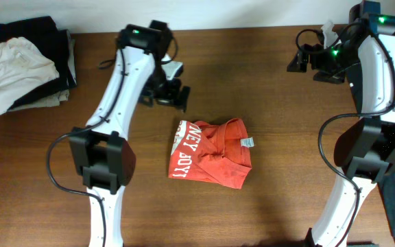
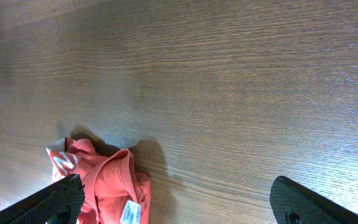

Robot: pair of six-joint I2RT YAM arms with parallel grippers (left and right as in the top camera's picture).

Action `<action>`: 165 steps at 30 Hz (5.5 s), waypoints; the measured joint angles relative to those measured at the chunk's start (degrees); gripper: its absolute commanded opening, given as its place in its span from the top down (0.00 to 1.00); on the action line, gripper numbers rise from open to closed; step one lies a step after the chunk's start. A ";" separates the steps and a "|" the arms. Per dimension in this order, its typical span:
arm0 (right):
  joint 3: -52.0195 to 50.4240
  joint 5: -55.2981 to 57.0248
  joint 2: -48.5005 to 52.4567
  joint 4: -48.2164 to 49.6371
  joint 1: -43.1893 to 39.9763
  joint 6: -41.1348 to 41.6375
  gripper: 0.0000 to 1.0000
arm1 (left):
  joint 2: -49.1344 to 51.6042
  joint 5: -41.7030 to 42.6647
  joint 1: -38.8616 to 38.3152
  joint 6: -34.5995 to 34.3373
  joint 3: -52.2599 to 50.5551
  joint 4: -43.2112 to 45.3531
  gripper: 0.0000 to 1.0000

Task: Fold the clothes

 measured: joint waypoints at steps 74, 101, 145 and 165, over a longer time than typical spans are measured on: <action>0.02 0.02 0.00 0.02 0.00 0.00 0.01 | 6.62 -30.05 46.95 -14.88 -1.88 49.81 0.42; 0.02 0.02 0.00 -0.04 0.00 0.00 0.01 | 20.70 -16.59 44.39 -8.68 13.75 52.57 0.98; 0.02 0.00 0.00 0.11 0.00 0.00 0.01 | 9.27 -7.21 39.34 -13.03 19.96 29.90 0.47; 1.42 5.60 -31.15 -13.00 -2.80 -0.96 0.01 | -11.69 15.76 39.34 -13.11 21.44 -2.34 0.01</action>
